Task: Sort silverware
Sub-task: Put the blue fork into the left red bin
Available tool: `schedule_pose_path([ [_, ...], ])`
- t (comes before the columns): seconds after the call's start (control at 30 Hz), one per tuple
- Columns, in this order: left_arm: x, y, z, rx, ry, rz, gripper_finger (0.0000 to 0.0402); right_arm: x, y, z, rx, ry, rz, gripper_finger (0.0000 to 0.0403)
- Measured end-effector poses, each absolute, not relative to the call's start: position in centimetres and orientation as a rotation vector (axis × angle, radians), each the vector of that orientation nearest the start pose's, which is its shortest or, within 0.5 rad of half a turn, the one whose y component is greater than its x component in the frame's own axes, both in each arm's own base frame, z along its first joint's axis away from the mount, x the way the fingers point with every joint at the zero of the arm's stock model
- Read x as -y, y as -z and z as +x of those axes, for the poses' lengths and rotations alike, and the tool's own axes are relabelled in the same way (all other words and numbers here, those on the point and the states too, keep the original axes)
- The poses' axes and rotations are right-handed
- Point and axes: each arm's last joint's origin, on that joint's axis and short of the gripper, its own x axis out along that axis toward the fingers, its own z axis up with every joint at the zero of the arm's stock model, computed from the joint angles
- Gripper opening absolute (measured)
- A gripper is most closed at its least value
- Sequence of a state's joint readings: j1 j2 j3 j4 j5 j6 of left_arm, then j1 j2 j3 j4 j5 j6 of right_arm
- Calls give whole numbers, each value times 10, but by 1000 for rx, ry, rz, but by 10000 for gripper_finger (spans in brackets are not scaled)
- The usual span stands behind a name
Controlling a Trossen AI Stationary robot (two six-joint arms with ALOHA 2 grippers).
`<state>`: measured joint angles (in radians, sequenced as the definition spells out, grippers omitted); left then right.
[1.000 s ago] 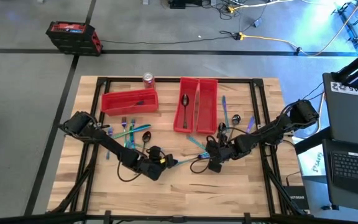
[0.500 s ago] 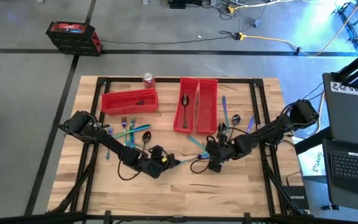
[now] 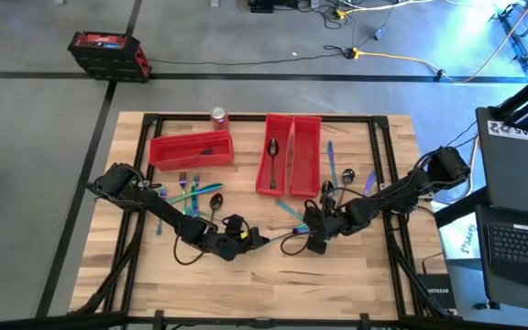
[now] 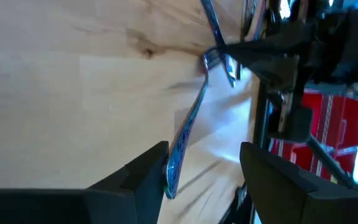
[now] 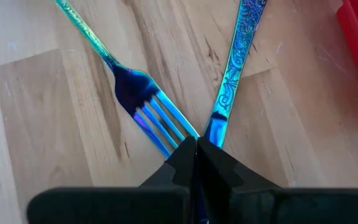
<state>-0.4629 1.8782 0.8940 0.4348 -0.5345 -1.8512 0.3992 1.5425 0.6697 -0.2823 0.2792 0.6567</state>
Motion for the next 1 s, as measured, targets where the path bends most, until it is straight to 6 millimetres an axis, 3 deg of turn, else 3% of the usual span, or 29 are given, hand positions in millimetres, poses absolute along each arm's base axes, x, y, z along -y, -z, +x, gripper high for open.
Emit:
schedule_pose_path([
  [1.0,147,-134,331,-227,-526,-1486,186,-93,-130,237,-1087,239,275,0],
])
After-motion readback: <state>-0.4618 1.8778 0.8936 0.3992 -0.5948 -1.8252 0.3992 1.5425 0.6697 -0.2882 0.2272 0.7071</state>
